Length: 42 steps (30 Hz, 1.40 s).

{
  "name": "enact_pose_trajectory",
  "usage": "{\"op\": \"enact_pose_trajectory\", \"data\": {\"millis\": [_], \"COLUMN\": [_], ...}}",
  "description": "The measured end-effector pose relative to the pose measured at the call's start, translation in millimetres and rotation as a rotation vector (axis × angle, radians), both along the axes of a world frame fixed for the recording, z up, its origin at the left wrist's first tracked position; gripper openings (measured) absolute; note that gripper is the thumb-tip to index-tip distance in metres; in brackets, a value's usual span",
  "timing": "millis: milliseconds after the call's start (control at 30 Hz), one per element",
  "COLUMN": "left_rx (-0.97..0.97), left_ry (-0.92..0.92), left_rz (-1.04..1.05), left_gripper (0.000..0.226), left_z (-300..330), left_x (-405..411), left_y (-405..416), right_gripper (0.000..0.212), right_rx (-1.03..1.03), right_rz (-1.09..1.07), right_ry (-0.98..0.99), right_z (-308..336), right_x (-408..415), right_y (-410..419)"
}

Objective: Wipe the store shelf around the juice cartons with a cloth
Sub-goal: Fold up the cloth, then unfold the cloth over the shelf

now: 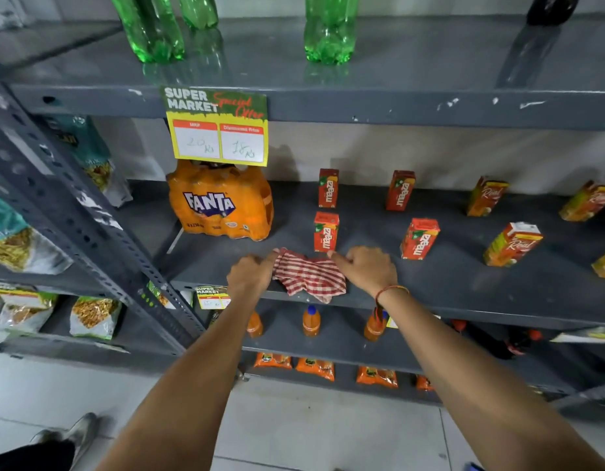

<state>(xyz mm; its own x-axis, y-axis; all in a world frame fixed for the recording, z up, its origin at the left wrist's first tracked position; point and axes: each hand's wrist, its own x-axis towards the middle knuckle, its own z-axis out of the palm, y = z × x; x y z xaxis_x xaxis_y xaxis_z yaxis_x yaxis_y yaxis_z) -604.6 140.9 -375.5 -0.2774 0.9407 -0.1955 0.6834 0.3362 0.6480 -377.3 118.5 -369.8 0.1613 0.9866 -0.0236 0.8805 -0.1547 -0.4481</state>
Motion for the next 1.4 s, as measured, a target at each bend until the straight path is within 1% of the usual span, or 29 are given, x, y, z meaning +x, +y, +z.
{"op": "enact_pose_trajectory", "data": {"millis": [67,167,233,300,433,533,700,767,867,933,1000,1067,1167,1333,1400], "left_rx": [-0.079,-0.111,-0.096,-0.081,-0.081,-0.026,0.085,0.14,0.218,0.277,0.341,0.377,0.419,0.487,0.501], "left_ry": [-0.079,-0.109,-0.127,-0.163,-0.241,-0.267,-0.304,-0.354,-0.442,-0.524,-0.601,-0.644,-0.695,-0.758,-0.772], "left_rz": [0.013,0.02,0.042,0.087,0.121,0.096,0.028,0.004,-0.074,-0.123,-0.185,-0.231,-0.308,-0.462,-0.515], "left_gripper": [0.062,0.05,0.037,0.031,0.027,0.028,0.035,0.037,0.036,0.036,0.039,0.039,0.038,0.039,0.036], "left_z": [-2.1,-7.7,-8.8,-8.9,-6.3,7.1,54.1,76.6,110.0,134.4,160.3,188.3,230.7,292.3,311.2], "left_x": [5.6,14.5,17.3,15.6,7.0,6.4,31.6,52.2,93.9,127.7,165.5,206.3,269.6,379.1,423.0], "left_y": [0.2,-4.4,-11.4,-20.5,-46.4,-68.9,-99.9,-110.6,-125.9,-136.6,-146.8,-157.9,-172.8,-190.2,-193.3], "right_gripper": [0.066,0.053,0.043,0.033,0.032,0.027,0.04,0.04,0.033,0.038,0.042,0.042,0.051,0.048,0.048], "right_rx": [-0.103,-0.158,-0.153,-0.142,-0.159,-0.12,0.054,0.143,0.258,0.354,0.446,0.537,0.683,0.849,0.879], "right_rz": [0.018,0.006,-0.023,-0.051,-0.122,-0.159,-0.297,-0.342,-0.408,-0.467,-0.529,-0.59,-0.681,-0.769,-0.782], "right_ry": [-0.004,0.082,0.177,0.228,0.287,0.373,0.514,0.593,0.675,0.71,0.701,0.674,0.629,0.49,0.415], "right_z": [-8.0,-18.5,-21.6,-21.0,-16.2,-4.2,40.7,63.2,100.1,125.9,152.7,179.9,219.0,275.2,293.2], "right_x": [-3.3,-13.2,-20.8,-25.9,-30.4,-26.5,-4.5,11.9,43.0,69.0,97.4,128.8,184.1,287.6,330.3], "right_y": [-6.4,-14.8,-20.9,-27.8,-47.2,-70.3,-117.6,-137.4,-166.1,-183.4,-199.3,-216.0,-238.4,-264.6,-270.9]}}
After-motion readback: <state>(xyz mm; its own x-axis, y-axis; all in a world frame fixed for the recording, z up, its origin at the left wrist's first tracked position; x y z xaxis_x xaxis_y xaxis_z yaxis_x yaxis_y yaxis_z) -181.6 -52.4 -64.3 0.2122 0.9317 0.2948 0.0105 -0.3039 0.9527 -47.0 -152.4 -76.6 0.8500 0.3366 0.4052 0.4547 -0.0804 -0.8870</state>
